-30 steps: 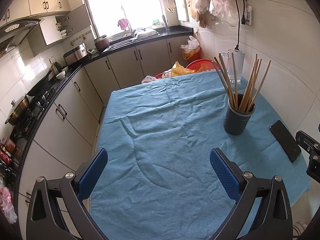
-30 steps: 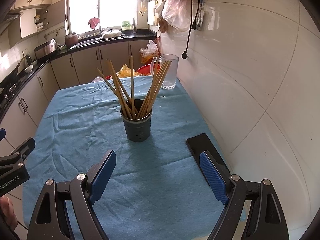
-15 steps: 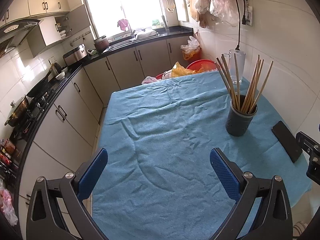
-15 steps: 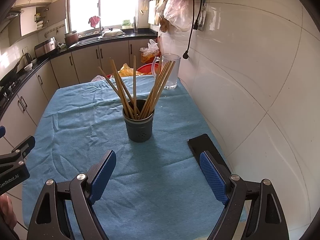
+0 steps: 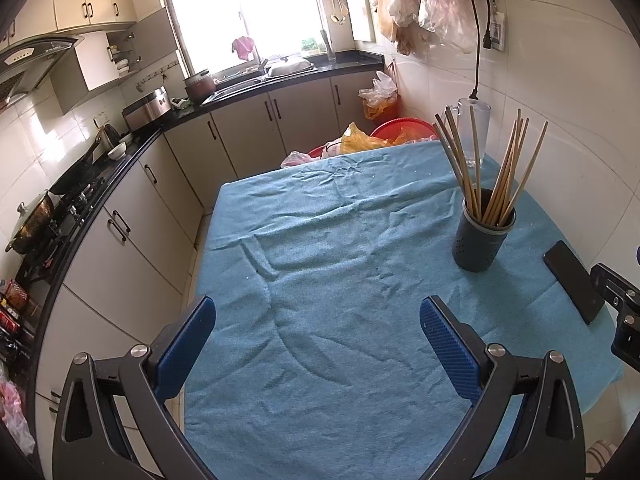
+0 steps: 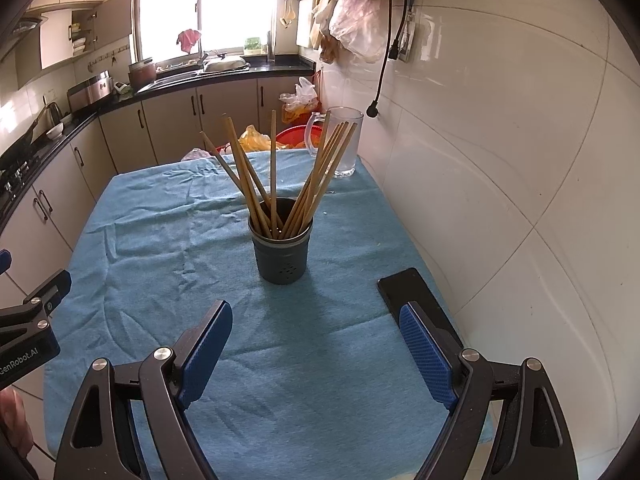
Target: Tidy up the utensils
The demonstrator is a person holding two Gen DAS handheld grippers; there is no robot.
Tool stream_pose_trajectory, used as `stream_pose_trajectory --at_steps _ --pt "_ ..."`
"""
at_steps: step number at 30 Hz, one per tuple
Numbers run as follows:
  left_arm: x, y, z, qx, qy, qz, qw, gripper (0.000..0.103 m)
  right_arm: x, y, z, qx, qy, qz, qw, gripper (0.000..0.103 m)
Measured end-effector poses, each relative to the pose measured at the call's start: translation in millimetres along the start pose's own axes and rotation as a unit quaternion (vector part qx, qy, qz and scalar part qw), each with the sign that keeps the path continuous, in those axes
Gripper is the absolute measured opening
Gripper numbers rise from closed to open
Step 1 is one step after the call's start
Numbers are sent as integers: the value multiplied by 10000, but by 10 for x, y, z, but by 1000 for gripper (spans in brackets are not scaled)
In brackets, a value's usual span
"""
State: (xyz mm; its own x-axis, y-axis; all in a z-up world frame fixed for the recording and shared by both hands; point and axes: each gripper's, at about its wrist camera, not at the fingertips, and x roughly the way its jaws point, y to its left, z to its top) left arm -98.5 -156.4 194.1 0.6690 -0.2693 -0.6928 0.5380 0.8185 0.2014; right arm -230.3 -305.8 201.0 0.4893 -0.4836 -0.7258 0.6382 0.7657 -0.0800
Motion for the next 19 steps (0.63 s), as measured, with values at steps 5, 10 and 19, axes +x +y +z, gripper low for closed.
stream_pose_trajectory --at_steps 5,10,19 --pt "26 12 0 -5 12 -14 10000 102 -1 36 7 -22 6 -7 10000 89" --pt "60 45 -37 -19 44 -50 10000 102 1 91 7 -60 19 -12 10000 89" --pt "107 162 -150 -136 149 -90 9998 102 17 201 -34 -147 109 -23 9998 89"
